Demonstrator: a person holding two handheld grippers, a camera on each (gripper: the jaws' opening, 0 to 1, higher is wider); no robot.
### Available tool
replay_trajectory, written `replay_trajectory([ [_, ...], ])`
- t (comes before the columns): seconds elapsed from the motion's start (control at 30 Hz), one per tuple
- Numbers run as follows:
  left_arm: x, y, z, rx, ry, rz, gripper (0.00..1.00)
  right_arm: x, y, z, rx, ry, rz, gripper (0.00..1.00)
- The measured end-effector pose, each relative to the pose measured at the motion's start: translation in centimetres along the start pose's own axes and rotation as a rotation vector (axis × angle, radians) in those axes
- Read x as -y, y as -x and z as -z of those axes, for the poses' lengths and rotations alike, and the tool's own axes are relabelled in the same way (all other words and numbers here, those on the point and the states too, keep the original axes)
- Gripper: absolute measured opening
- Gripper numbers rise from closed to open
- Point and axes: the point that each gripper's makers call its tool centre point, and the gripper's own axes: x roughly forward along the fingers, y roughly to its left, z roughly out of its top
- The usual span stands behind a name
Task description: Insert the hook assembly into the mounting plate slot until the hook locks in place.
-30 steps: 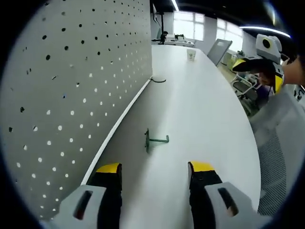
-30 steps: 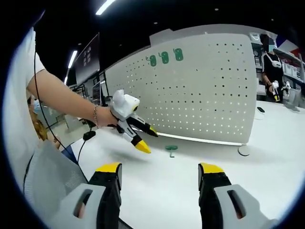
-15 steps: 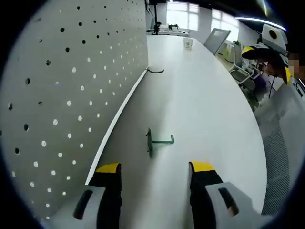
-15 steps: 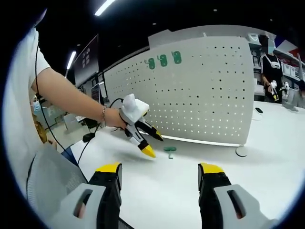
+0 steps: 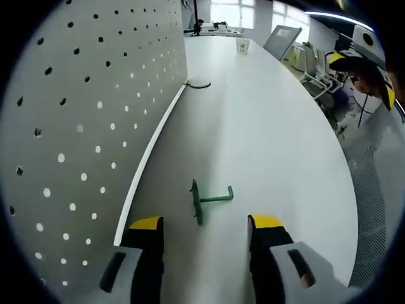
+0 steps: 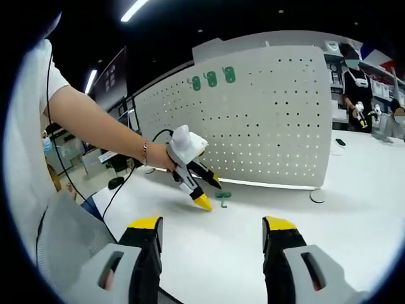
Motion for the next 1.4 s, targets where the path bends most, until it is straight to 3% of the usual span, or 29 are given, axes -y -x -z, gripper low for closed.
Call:
replay_trajectory([
  [0.43, 0.0, -0.4, -0.7, 0.021, 0.004, 0.007, 0.46, 0.2, 0.2, 0.0, -0.002, -0.006, 0.012, 0.6],
  [0.73, -0.6, -0.3, -0.6, 0.018, 0.042, -0.034, 0.28, 0.3, 0.2, 0.4, -0.01, -0.011, 0.014, 0.59],
  [0.97, -0.7, -0.1, -0.3, 0.016, 0.045, -0.046, 0.07, 0.4, 0.3, 0.5, -0.011, -0.013, 0.02, 0.56],
  [1.4, -0.7, -0.1, -0.2, -0.002, 0.051, -0.043, 0.03, 0.6, 0.4, 0.6, -0.01, -0.024, 0.022, 0.56],
])
